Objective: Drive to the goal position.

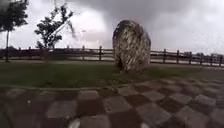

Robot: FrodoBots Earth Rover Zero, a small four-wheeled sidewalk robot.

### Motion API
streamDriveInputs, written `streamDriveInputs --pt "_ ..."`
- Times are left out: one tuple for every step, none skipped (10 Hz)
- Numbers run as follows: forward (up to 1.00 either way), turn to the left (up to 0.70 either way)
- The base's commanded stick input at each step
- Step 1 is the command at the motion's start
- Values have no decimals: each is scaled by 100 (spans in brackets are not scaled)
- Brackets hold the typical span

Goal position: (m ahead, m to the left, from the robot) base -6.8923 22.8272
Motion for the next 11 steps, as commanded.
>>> streamDriveInputs --pt "-70 -27" --pt "-70 -27" --pt "-70 -27" --pt "-70 -27" --pt "-70 -27" --pt "-70 -27" --pt "-70 -27" --pt "-70 -27" --pt "-70 -27" --pt "-70 -27" --pt "-70 -27"
